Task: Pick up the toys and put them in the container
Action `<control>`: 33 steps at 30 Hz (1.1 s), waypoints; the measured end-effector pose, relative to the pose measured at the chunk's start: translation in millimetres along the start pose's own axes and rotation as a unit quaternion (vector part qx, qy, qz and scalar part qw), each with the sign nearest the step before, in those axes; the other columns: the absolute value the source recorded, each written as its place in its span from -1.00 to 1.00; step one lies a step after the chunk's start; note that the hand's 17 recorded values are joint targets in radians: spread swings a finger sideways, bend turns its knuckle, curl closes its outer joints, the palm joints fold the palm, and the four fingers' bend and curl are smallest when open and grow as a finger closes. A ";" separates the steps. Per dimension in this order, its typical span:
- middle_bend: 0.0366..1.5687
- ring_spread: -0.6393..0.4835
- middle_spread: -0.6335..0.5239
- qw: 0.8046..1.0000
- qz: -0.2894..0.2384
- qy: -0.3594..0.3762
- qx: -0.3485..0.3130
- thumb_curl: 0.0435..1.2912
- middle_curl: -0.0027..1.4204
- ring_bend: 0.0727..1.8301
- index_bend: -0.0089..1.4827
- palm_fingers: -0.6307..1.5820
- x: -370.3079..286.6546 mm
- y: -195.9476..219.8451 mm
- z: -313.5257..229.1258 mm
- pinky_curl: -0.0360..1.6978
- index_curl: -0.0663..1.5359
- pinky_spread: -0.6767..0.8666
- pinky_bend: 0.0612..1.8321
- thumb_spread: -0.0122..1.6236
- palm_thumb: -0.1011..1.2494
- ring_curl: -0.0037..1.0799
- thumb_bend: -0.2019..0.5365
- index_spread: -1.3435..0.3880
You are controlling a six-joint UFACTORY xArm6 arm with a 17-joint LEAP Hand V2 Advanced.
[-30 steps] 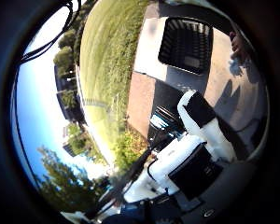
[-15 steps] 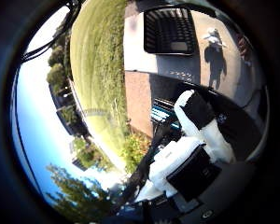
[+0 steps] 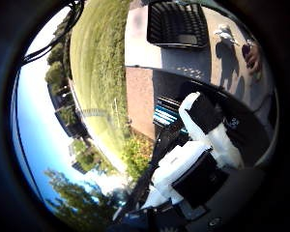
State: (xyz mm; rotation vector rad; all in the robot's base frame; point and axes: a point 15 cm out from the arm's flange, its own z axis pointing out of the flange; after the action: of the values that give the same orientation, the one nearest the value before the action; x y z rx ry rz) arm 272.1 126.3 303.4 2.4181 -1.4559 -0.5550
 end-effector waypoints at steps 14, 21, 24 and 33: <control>-0.84 0.64 0.24 1.000 -0.016 0.011 0.000 -0.53 -0.59 -0.74 -0.73 -0.29 -10.3 -5.0 0.7 -0.71 -0.48 0.42 -0.63 0.65 0.16 -0.40 -0.50 0.36; -0.85 0.64 0.24 1.000 0.024 0.003 0.012 -0.54 -0.59 -0.75 -0.73 -0.29 23.7 1.7 -8.5 -0.70 -0.48 0.42 -0.64 0.65 0.16 -0.40 -0.49 0.36; -0.85 0.64 0.24 0.999 0.042 0.008 0.020 -0.54 -0.59 -0.75 -0.73 -0.29 53.0 11.9 -14.4 -0.70 -0.48 0.42 -0.64 0.65 0.16 -0.40 -0.49 0.36; -0.85 0.63 0.21 0.989 0.134 0.037 0.045 -0.53 -0.60 -0.74 -0.74 -0.27 157.6 50.8 -37.1 -0.69 -0.48 0.42 -0.63 0.65 0.20 -0.39 -0.48 0.34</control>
State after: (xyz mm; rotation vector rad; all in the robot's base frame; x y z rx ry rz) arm 315.7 -35.9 328.1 2.2282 -1.7705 -0.3399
